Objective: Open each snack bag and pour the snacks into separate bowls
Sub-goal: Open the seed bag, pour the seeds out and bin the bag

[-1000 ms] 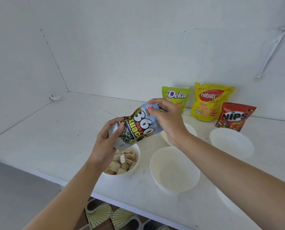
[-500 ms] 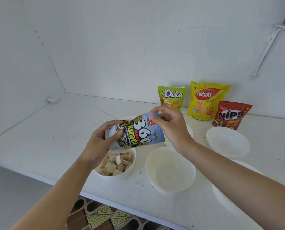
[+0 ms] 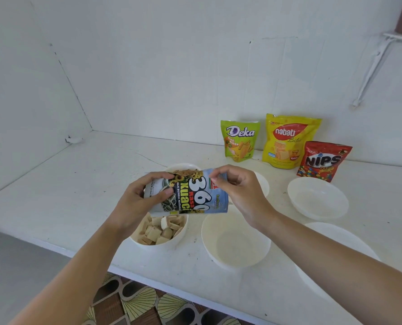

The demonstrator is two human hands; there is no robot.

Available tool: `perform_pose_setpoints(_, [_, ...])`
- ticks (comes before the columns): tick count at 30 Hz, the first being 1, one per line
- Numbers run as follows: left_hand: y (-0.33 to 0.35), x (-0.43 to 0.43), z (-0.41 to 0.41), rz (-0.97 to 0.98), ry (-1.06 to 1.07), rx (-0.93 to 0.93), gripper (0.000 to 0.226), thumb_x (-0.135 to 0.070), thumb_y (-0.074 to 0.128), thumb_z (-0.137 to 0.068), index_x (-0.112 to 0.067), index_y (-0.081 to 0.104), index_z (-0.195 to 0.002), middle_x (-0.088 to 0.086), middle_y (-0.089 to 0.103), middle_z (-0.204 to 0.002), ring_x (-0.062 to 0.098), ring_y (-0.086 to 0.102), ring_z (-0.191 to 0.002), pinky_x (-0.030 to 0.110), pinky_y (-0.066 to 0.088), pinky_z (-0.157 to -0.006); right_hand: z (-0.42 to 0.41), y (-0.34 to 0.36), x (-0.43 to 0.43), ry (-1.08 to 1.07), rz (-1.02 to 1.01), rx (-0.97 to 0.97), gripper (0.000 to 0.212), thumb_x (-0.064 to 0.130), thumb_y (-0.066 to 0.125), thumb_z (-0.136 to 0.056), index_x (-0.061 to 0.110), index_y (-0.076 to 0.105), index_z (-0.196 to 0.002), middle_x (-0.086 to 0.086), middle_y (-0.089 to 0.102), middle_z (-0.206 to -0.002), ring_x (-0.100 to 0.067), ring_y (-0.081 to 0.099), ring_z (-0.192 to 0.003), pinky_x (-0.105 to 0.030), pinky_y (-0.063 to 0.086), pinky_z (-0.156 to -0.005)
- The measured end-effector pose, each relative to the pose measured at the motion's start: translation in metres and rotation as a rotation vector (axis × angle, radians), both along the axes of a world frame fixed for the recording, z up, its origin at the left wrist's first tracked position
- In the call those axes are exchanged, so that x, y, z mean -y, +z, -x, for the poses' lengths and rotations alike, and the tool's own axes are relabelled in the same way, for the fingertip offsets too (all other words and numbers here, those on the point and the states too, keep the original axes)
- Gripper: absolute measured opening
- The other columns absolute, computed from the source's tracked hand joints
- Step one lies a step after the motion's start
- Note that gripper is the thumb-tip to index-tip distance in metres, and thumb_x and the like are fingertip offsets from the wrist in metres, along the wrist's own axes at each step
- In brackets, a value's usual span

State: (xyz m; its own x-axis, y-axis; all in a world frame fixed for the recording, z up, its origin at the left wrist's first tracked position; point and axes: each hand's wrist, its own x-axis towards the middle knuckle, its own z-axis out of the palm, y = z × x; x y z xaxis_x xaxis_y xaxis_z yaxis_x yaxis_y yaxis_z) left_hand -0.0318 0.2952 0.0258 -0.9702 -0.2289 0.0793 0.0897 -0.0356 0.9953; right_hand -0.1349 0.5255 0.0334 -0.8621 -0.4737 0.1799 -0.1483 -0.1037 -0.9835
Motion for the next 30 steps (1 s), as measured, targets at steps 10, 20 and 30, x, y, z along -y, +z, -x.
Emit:
perform_pose_setpoints(10, [0.001,-0.006,-0.003,0.117,-0.010,0.041,0.030,-0.011,0.073,-0.087,-0.012,0.071,-0.116,0.012,0.065,-0.127,0.033,0.069,-0.112,0.043,0.063,-0.079,-0.008,-0.017,-0.008,-0.041,-0.069,0.055,0.013,0.003,0.069,-0.091,0.014,0.075,-0.096,-0.011,0.078,-0.087,-0.023,0.075,-0.085,-0.040,0.062,-0.072])
perform_pose_setpoints(20, [0.005,-0.026,0.005,0.286,0.013,0.089,0.024,-0.010,0.075,-0.088,-0.023,0.075,-0.110,0.004,0.069,-0.119,0.026,0.072,-0.105,0.045,0.064,-0.076,-0.013,-0.039,-0.016,-0.141,-0.264,0.152,0.013,0.007,0.067,-0.091,0.013,0.059,-0.085,-0.007,0.076,-0.082,-0.016,0.074,-0.074,-0.024,0.053,-0.051])
perform_pose_setpoints(30, [-0.001,-0.027,0.004,0.221,0.044,0.085,0.025,-0.009,0.071,-0.092,-0.019,0.070,-0.116,0.010,0.070,-0.121,0.034,0.073,-0.102,0.061,0.060,-0.080,-0.009,-0.038,-0.018,-0.112,-0.206,0.045,0.010,0.004,0.062,-0.095,0.012,0.058,-0.089,-0.011,0.076,-0.089,-0.020,0.074,-0.083,-0.041,0.062,-0.066])
